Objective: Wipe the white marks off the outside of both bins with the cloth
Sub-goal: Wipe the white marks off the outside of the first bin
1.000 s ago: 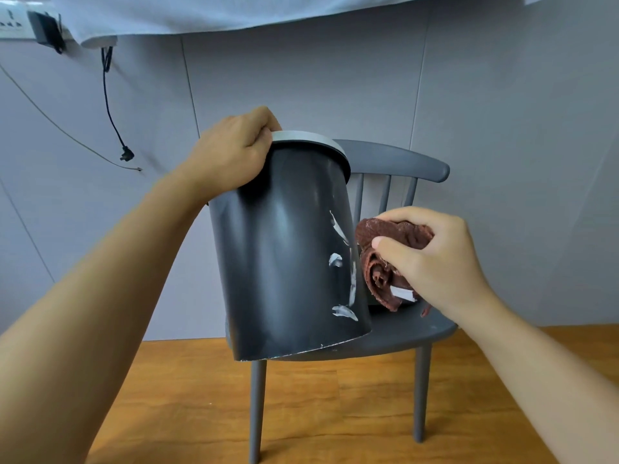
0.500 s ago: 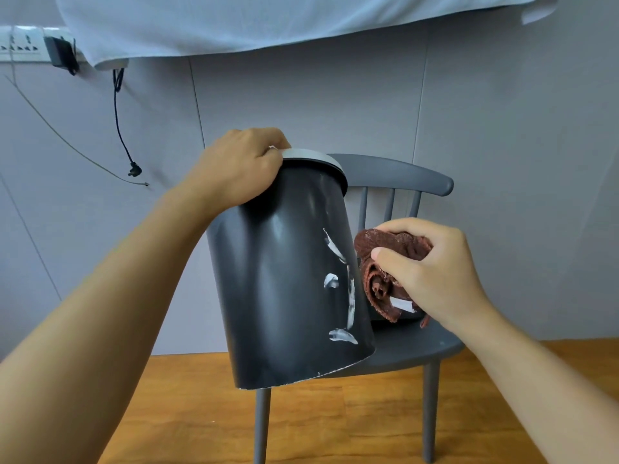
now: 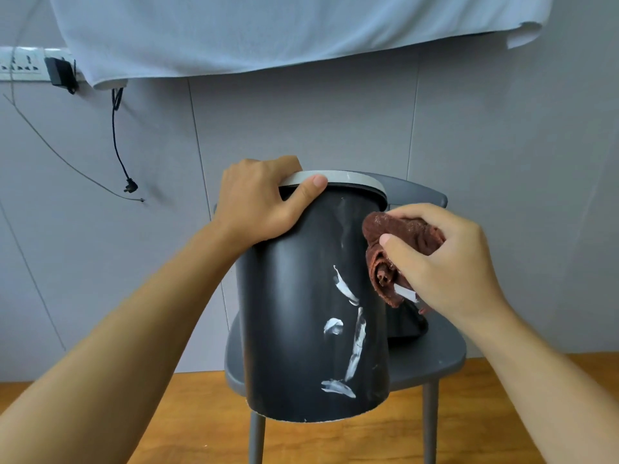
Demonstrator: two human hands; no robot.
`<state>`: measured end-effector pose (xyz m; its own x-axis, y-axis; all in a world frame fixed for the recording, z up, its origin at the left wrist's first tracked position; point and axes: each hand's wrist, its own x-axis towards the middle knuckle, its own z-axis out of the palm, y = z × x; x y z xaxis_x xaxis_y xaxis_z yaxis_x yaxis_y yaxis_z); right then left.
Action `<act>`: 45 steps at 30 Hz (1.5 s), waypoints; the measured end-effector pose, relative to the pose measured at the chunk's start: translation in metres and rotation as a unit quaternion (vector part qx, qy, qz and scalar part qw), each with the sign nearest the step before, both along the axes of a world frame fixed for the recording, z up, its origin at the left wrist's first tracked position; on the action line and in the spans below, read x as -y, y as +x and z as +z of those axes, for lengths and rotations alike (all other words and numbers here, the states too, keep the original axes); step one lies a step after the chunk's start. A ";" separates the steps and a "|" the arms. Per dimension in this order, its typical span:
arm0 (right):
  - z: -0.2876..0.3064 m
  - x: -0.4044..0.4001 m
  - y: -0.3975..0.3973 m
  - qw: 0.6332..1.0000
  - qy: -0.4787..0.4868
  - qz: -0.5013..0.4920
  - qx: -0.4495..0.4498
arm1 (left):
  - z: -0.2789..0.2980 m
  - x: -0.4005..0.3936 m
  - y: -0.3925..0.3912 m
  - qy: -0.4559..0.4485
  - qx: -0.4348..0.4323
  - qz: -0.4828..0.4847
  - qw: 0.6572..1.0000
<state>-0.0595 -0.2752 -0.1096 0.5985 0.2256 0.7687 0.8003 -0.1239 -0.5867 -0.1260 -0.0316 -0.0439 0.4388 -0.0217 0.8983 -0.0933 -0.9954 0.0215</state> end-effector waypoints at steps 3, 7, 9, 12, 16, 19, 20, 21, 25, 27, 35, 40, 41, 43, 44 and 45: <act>0.002 0.000 0.004 0.998 -0.011 -0.046 0.035 | -0.006 0.006 0.006 -0.012 -0.008 -0.026 1.000; -0.002 -0.010 0.007 0.994 -0.009 -0.097 0.057 | -0.009 0.010 0.010 -0.029 -0.011 -0.031 0.999; -0.002 -0.017 0.009 0.993 0.006 -0.108 0.054 | -0.010 0.010 0.009 -0.031 -0.008 -0.024 0.999; 0.003 -0.027 0.006 0.990 0.024 -0.114 0.075 | -0.011 0.007 0.008 -0.034 -0.004 -0.023 0.999; 0.010 -0.037 -0.006 0.984 -0.008 -0.102 0.145 | -0.013 0.008 0.006 -0.031 0.001 -0.020 0.999; 0.011 -0.035 -0.012 0.983 -0.043 -0.067 0.168 | -0.013 0.008 0.003 -0.025 0.006 -0.026 0.999; 0.012 -0.034 -0.010 0.983 -0.041 -0.068 0.163 | -0.013 0.008 0.002 -0.026 0.008 -0.026 0.999; 0.014 -0.032 -0.006 0.985 -0.032 -0.078 0.152 | -0.012 0.009 0.002 -0.027 0.010 -0.025 0.999; 0.017 -0.031 0.005 0.988 -0.016 -0.132 0.075 | -0.012 0.011 0.004 -0.021 0.024 -0.015 0.999; 0.013 -0.033 -0.001 0.988 -0.021 -0.131 0.084 | -0.012 0.012 0.006 -0.011 0.032 -0.011 0.999; 0.026 -0.030 0.000 0.984 -0.051 -0.078 0.155 | -0.012 0.011 0.005 -0.011 0.035 -0.024 0.999; 0.015 -0.027 0.013 0.991 -0.030 -0.065 0.114 | -0.013 0.006 0.003 -0.031 0.029 -0.028 0.999; 0.014 -0.024 0.015 0.993 -0.025 -0.057 0.102 | -0.013 0.004 0.003 -0.034 0.029 -0.031 0.999; 0.011 -0.020 0.015 0.992 -0.033 -0.033 0.114 | -0.014 0.002 0.003 -0.036 0.029 -0.034 0.998; 0.008 -0.018 0.013 0.989 -0.052 -0.013 0.138 | -0.014 0.000 0.003 -0.035 0.029 -0.032 0.998; 0.004 -0.017 0.007 0.983 -0.081 0.014 0.163 | -0.014 0.000 0.004 -0.036 0.028 -0.025 0.999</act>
